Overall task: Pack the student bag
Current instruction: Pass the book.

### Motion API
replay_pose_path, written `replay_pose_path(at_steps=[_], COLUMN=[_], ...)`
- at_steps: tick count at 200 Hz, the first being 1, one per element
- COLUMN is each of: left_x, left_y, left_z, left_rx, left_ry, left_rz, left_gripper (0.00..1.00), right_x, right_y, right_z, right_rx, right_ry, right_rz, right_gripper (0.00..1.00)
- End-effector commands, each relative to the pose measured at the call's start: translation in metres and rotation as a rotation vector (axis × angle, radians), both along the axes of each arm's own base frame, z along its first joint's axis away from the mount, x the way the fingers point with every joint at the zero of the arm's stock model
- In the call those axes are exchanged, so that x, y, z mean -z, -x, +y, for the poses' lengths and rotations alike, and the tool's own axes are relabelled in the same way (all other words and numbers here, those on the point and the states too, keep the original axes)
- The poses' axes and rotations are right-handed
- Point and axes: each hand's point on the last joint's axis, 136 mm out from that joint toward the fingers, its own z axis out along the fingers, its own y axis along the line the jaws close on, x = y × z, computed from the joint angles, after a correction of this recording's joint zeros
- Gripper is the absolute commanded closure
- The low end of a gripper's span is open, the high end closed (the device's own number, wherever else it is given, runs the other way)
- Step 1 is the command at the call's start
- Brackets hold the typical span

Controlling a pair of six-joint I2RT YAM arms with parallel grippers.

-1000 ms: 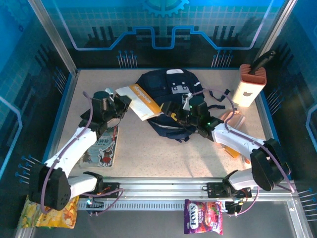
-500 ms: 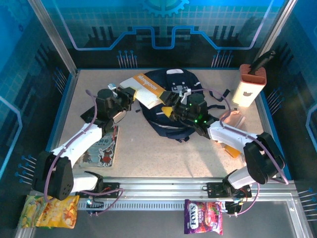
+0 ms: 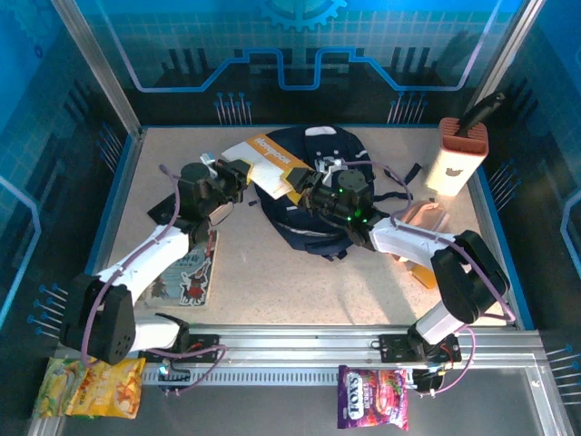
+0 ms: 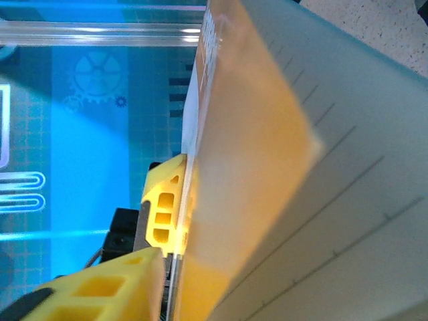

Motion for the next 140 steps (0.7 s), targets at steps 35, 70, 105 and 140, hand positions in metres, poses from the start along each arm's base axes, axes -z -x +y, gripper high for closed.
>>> replay_pose_path(at_steps=[35,70,105,140], left_x=[0.008,0.025,0.042,0.063], left_y=[0.003,0.011,0.017,0.019], left_z=[0.000,-0.003,-0.027,-0.073], left_rx=[0.014,0.094,0.261,0.468], left_ry=[-0.096,-0.264,-0.524,-0.736], left_rz=[0.013,0.037,-0.016,-0.071], left_gripper=[0.77,0.39,0.09,0.01], right_x=[-0.008,0.016,0.028,0.035], right_y=[-0.002,0.001,0.006,0.020], right_z=[-0.013,-0.044,-0.099,-0.163], right_rx=[0.043,0.096,0.205,0.339], right_ry=[0.031,0.147,0.345,0.549], right_rz=[-0.049,-0.042,-0.079,-0.053], right_gripper=[0.89,1.00,1.00,1.00])
